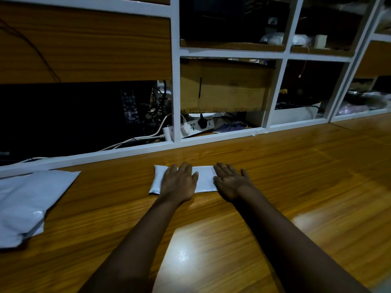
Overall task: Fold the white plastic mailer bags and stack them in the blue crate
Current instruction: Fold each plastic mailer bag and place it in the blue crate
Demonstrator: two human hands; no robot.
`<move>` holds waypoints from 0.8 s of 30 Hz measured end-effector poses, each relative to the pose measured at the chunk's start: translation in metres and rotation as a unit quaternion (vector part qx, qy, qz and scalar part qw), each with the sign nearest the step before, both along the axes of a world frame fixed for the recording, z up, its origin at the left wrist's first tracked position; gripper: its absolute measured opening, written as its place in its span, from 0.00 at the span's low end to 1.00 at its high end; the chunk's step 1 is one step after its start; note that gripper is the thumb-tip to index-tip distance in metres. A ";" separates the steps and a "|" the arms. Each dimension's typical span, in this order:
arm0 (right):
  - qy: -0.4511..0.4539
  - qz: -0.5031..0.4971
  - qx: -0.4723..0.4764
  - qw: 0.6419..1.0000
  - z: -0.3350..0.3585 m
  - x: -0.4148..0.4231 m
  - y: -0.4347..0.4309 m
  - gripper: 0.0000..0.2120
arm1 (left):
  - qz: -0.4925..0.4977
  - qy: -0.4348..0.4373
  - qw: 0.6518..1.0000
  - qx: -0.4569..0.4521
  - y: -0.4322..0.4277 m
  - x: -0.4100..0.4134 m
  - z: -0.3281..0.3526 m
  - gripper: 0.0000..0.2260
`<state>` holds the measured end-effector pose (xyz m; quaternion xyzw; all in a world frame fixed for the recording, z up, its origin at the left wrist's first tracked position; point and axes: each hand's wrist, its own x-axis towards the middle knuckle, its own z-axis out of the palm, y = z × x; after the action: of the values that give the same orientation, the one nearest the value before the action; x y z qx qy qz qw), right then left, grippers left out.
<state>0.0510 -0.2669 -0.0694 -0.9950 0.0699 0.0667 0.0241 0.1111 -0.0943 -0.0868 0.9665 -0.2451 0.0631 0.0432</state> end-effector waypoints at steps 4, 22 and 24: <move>0.005 0.002 -0.003 1.000 0.003 -0.001 0.000 0.28 | 0.016 0.016 1.000 0.005 0.008 0.005 -0.001 0.26; -0.019 -0.018 0.014 1.000 0.006 -0.029 0.014 0.29 | 0.049 0.001 0.999 -0.004 0.045 -0.039 0.009 0.25; -0.068 -0.011 0.014 0.998 0.007 -0.038 0.023 0.30 | 0.055 -0.062 0.997 -0.011 0.045 -0.050 0.013 0.24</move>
<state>0.0132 -0.2438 -0.0620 -0.9960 0.0783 -0.0004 0.0434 0.0614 -0.0493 -0.0736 0.9721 -0.1935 0.1278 0.0351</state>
